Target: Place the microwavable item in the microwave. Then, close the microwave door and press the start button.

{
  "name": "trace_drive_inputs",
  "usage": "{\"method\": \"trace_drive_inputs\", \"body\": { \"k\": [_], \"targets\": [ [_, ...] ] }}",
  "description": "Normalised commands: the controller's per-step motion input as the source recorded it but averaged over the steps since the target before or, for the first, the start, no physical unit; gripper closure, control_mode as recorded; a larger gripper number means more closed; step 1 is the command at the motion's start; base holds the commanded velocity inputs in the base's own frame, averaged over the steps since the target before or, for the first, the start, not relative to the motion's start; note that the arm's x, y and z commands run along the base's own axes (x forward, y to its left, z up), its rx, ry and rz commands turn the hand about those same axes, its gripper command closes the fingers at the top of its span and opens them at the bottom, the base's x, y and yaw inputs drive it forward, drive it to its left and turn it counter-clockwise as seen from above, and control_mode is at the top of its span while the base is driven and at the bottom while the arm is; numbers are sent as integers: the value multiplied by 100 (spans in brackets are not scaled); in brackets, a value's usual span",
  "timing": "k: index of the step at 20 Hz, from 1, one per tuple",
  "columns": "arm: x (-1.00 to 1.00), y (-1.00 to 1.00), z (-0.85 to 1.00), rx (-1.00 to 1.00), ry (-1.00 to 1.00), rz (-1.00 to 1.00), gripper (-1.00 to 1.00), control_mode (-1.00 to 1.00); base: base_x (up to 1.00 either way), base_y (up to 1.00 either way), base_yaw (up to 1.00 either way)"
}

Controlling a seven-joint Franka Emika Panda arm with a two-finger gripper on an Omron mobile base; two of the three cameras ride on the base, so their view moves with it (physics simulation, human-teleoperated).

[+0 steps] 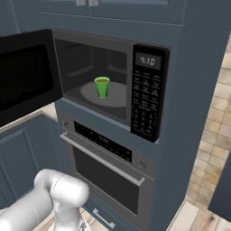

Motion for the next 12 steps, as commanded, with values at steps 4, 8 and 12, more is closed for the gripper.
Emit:
{"method": "trace_drive_inputs", "body": {
  "k": [4, 8, 12],
  "targets": [
    [92, -4, -46, 0, 4, -2, -100, -100, 0, 0, 0],
    [79, -61, -7, 2, 5, -5, -100, -100, 0, 0, 0],
    [34, -100, 12, 7, 0, -4, -100, -100, 0, 0, 0]
  ]
}}
